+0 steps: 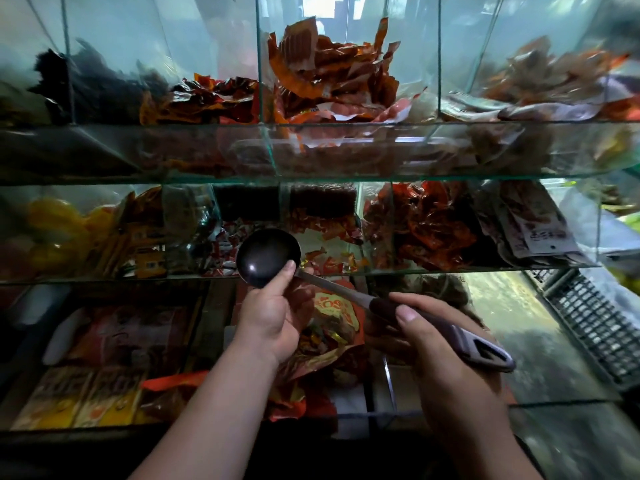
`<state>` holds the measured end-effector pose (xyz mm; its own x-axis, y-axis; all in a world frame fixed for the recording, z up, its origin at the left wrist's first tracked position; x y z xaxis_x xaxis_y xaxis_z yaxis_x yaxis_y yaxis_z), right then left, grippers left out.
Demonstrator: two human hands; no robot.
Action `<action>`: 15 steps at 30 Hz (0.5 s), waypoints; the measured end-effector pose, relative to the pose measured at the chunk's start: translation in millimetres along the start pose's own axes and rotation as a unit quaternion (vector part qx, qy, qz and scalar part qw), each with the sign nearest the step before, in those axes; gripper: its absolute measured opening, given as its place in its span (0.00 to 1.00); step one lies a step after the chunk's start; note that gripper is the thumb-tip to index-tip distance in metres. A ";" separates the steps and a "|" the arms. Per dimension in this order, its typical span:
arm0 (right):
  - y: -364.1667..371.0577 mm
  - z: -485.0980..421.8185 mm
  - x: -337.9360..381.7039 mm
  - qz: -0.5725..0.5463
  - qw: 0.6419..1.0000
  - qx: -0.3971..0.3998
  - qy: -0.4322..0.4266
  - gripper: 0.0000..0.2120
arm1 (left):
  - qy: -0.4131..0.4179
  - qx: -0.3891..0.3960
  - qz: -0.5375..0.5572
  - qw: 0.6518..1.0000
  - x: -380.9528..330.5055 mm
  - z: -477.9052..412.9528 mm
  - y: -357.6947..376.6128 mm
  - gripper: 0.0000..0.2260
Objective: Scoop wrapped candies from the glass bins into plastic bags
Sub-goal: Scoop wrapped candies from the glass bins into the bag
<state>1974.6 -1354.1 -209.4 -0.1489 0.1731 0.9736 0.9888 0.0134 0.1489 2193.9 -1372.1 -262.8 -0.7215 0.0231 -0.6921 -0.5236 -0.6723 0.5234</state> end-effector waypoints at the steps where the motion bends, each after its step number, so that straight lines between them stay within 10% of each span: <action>1: -0.9 2.4 -1.6 -0.005 1.000 0.016 0.020 0.17 | -0.002 -0.008 -0.005 1.000 1.9 1.2 -5.5 0.17; 6: -23.8 5.2 7.2 0.038 0.996 0.084 0.001 0.22 | 0.061 0.027 -0.271 0.960 12.5 18.8 -51.2 0.15; 10: -41.3 7.5 23.6 0.178 0.975 0.085 -0.099 0.18 | 0.283 0.089 -0.538 0.789 13.8 30.2 -91.3 0.13; 15: -13.9 -0.4 18.7 0.301 0.932 0.135 -0.149 0.06 | 0.311 0.144 -0.747 0.570 24.4 16.3 -92.1 0.19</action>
<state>1958.1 -1351.5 -193.1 0.4040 0.4940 0.7699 0.8653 0.0665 -0.4968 2217.1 -1297.5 -319.8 0.8801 0.0841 -0.4673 -0.4598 -0.0949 -0.8829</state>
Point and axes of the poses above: each hand's wrist, its own z-axis away from the middle knuckle, its own y-axis out of the palm, x = y × z, the point moved 4 cm from there along -z, towards the middle knuckle, and after that the axes turned 7 degrees about -x, right-handed, at the moved point
